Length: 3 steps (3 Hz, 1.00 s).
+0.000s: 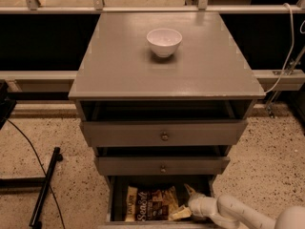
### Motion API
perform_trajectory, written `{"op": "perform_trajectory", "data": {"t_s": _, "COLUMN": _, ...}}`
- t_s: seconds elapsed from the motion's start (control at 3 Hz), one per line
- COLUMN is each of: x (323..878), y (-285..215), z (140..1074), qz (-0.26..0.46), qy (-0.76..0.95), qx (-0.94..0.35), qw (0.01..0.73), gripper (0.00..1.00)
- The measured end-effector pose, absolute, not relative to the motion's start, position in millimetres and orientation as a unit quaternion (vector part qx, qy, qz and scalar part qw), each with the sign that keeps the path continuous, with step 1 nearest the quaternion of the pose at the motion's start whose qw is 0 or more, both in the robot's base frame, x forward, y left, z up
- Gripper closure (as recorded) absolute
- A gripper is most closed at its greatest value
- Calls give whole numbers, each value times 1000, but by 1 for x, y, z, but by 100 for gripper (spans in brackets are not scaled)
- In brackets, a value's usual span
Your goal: Pick brown chip bag from bottom drawer and place on counter
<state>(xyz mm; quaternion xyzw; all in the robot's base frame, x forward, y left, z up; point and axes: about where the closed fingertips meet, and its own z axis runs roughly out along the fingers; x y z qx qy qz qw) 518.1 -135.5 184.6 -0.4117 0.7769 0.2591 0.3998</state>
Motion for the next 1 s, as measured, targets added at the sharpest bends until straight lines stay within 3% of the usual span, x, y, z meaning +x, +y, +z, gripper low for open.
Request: {"op": "perform_trajectory", "data": {"t_s": 1.0, "x": 542, "y": -120, "z": 159, "qz": 276, "qy": 784, "qx": -402, "qw": 383, "gripper": 0}}
